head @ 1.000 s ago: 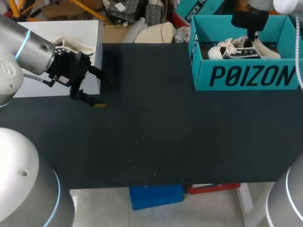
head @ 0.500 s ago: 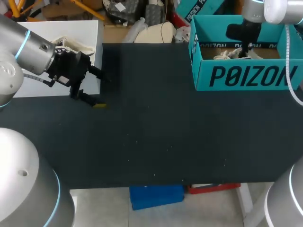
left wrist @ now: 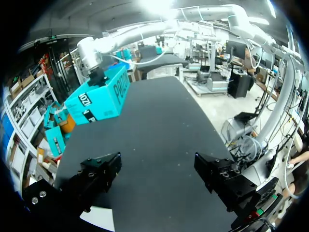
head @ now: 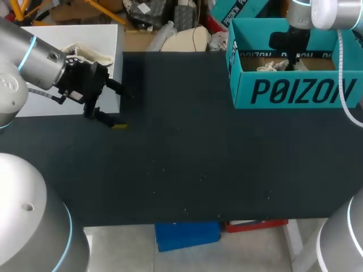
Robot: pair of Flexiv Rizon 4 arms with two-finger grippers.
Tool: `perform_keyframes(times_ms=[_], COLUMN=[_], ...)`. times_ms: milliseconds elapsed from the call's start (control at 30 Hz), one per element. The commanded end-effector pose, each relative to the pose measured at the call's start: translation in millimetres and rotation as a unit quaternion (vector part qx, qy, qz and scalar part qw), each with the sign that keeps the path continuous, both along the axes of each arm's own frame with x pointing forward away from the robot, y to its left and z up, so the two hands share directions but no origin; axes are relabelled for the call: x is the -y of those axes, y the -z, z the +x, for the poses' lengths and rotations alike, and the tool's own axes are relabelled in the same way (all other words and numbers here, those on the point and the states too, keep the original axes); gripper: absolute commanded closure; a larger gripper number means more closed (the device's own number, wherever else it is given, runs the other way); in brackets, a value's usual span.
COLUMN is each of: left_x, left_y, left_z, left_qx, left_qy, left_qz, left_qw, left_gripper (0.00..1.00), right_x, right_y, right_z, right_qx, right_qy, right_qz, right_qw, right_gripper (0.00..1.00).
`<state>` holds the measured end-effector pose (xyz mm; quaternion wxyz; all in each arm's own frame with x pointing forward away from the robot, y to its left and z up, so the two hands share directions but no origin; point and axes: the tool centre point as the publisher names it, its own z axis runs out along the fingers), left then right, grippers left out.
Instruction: Take the shoe out of the shoebox, open the shoe tongue, remove and reinsert the insole, then place the shoe into the shoebox
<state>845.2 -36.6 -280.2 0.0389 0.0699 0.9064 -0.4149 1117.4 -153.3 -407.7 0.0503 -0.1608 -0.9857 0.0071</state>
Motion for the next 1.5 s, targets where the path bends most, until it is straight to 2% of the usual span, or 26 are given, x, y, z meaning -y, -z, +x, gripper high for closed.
perform_keyframes(times_ms=[33,300,433,600,767,833,1000,1167,1367,1500], left_x=[0.3,0.3,0.3,0.3,0.3,0.3,0.3,0.3,0.3,0.3], left_y=[1.1,1.1,1.1,1.1,1.1,1.1,1.1,1.1,1.1,1.1], left_z=[-0.1,-0.1,-0.1,-0.1,-0.1,-0.1,-0.1,-0.1,-0.1,-0.1], left_qx=[0.001,0.001,0.001,0.001,0.001,0.001,0.001,0.001,0.001,0.001], left_qy=[0.000,0.000,0.000,0.000,0.000,0.000,0.000,0.000,0.000,0.000], left_qz=[0.001,0.001,0.001,0.001,0.001,0.001,0.001,0.001,0.001,0.001], left_qw=[1.000,1.000,1.000,1.000,1.000,1.000,1.000,1.000,1.000,1.000], left_gripper=[0.00,0.00,0.00,0.00,0.00,0.00,0.00,0.00,0.00,0.00], right_x=[2.9,8.6,6.8,0.5,-14.6,-21.9,-53.3,-101.4,-158.7,-193.3], right_y=[-6.0,-38.2,-61.8,-94.6,-136.7,-154.7,-196.5,-228.4,-242.1,-237.9], right_z=[7.2,7.5,8.4,6.7,-1.1,-6.2,-24.0,-44.7,-74.8,-96.9], right_qx=[0.006,0.054,0.071,0.090,0.095,0.110,0.144,0.159,0.152,0.151], right_qy=[0.012,0.023,0.021,0.016,0.018,0.018,0.022,0.006,-0.004,-0.023], right_qz=[-0.008,-0.032,-0.039,-0.054,-0.055,-0.059,-0.063,-0.075,-0.084,-0.075], right_qw=[1.000,0.998,0.996,0.994,0.994,0.992,0.987,0.984,0.985,0.985], right_gripper=[0.00,0.00,0.00,0.00,0.00,0.00,0.00,0.00,0.00,0.00])
